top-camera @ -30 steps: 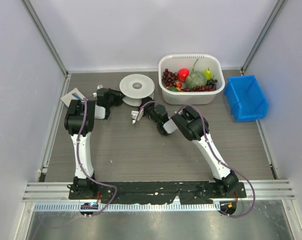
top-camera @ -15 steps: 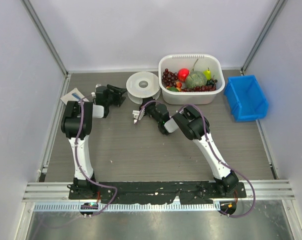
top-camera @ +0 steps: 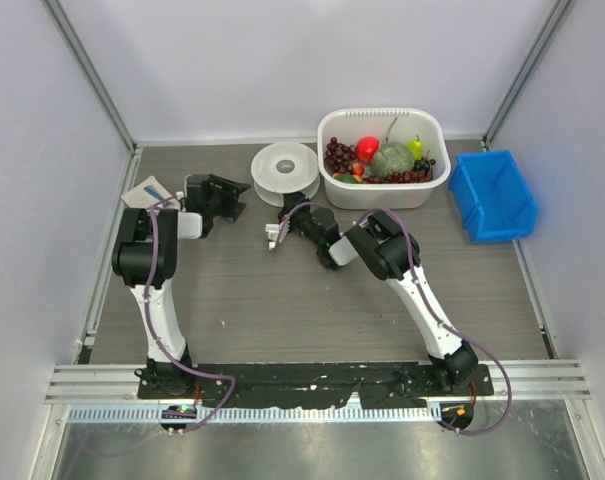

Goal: Wrap the cables

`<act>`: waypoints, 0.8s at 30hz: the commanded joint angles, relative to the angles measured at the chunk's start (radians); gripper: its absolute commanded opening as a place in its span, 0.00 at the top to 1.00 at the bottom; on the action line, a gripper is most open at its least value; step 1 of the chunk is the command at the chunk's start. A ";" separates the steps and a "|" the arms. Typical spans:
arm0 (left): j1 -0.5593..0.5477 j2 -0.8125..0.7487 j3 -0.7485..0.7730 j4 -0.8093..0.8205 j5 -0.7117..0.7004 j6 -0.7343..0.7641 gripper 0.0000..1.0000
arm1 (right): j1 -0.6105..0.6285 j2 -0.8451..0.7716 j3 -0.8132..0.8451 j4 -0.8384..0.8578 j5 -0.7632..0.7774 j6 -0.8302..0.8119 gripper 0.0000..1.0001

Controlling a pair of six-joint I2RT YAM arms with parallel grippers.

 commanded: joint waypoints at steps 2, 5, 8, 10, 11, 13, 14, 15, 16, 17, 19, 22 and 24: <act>0.004 -0.046 -0.016 -0.070 0.001 0.033 0.35 | -0.003 0.008 -0.035 0.082 -0.050 -0.032 0.72; 0.004 -0.058 -0.013 -0.065 0.012 0.033 0.35 | -0.001 -0.012 -0.064 0.093 -0.067 -0.034 0.69; 0.004 -0.070 -0.014 -0.073 0.012 0.036 0.35 | -0.003 -0.032 -0.090 0.093 -0.081 -0.035 0.67; 0.006 -0.079 -0.014 -0.079 0.011 0.039 0.34 | -0.003 -0.038 -0.104 0.096 -0.090 -0.040 0.68; 0.006 -0.082 -0.016 -0.079 0.012 0.038 0.34 | -0.004 -0.038 -0.113 0.099 -0.095 -0.042 0.68; 0.004 -0.089 -0.016 -0.085 0.014 0.044 0.34 | -0.004 -0.044 -0.127 0.103 -0.104 -0.046 0.68; 0.004 -0.092 -0.017 -0.087 0.014 0.046 0.34 | -0.004 -0.046 -0.136 0.113 -0.110 -0.045 0.68; 0.004 -0.095 -0.016 -0.088 0.014 0.050 0.34 | -0.004 -0.049 -0.142 0.116 -0.111 -0.046 0.66; 0.004 -0.098 -0.016 -0.090 0.015 0.050 0.34 | -0.004 -0.057 -0.154 0.117 -0.118 -0.045 0.66; 0.004 -0.099 -0.016 -0.093 0.015 0.050 0.34 | -0.004 -0.058 -0.159 0.117 -0.119 -0.046 0.66; 0.006 -0.104 -0.016 -0.096 0.017 0.050 0.34 | -0.004 -0.071 -0.177 0.120 -0.124 -0.040 0.66; 0.004 -0.107 -0.013 -0.088 0.024 0.046 0.36 | -0.004 -0.090 -0.217 0.123 -0.138 -0.040 0.66; 0.004 -0.113 -0.016 -0.087 0.026 0.046 0.36 | -0.004 -0.103 -0.242 0.123 -0.148 -0.040 0.67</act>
